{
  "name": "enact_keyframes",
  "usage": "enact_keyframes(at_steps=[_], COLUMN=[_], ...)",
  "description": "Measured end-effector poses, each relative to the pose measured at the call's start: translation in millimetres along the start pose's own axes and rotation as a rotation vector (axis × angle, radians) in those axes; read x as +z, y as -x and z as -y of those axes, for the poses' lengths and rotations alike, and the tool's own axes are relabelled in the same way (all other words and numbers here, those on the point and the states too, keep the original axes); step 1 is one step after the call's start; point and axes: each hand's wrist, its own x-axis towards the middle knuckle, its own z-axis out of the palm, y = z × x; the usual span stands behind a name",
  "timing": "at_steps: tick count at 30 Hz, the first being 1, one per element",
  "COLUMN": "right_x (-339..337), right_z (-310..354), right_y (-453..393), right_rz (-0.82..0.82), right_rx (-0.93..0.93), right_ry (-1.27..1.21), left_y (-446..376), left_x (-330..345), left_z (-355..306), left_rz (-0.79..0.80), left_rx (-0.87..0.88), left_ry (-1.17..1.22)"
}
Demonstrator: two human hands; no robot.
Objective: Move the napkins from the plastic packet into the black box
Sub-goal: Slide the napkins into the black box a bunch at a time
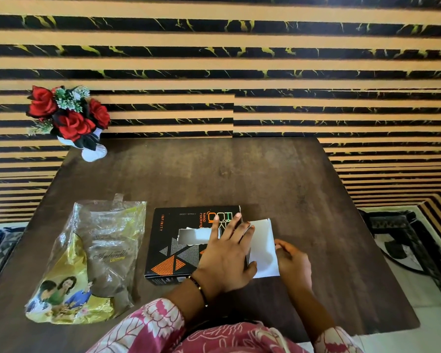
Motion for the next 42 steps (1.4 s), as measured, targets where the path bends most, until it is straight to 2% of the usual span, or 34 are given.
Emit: enact_keyframes(at_steps=[3, 6, 11, 15, 18, 26, 33, 36, 39, 41, 42], right_x=[-0.2, 3.7, 20.9, 28.6, 26.6, 31.6, 34.6, 37.3, 37.4, 38.0, 39.8], right_z=[4.6, 14.8, 30.6, 41.5, 38.5, 39.5, 41.3, 39.6, 43.9, 46.4, 46.8], right_y=[3.6, 5.2, 10.4, 16.5, 14.3, 21.6, 22.5, 23.9, 28.1, 29.5, 30.3], right_rz=[-0.024, -0.010, 0.178, 0.309, 0.339, 0.360, 0.484, 0.429, 0.255, 0.119, 0.117], right_rx=[-0.053, -0.103, 0.024, 0.006, 0.044, 0.110, 0.096, -0.039, -0.386, -0.632, -0.714], right_ry=[-0.060, -0.145, -0.376, -0.453, -0.507, -0.428, -0.297, -0.135, 0.246, 0.471, 0.533], left_y=[1.0, 2.3, 8.7, 9.4, 9.3, 9.2, 10.3, 11.2, 21.3, 37.4, 46.9], left_x=[-2.6, -8.1, -15.2, -14.8, -13.0, -12.1, -14.2, -18.7, -29.1, -31.8, -30.7], left_z=[-0.3, 0.4, 3.9, 4.4, 6.3, 8.2, 8.1, 9.0, 16.1, 27.2, 34.6], left_rz=[-0.014, -0.093, -0.230, -0.266, -0.264, -0.257, -0.252, -0.254, -0.247, -0.241, -0.246], left_rx=[-0.010, -0.065, -0.139, -0.163, -0.176, -0.185, -0.186, -0.195, -0.194, -0.215, -0.238], left_ry=[0.044, 0.197, 0.451, 0.553, 0.597, 0.683, 0.718, 0.741, 0.689, 0.524, 0.438])
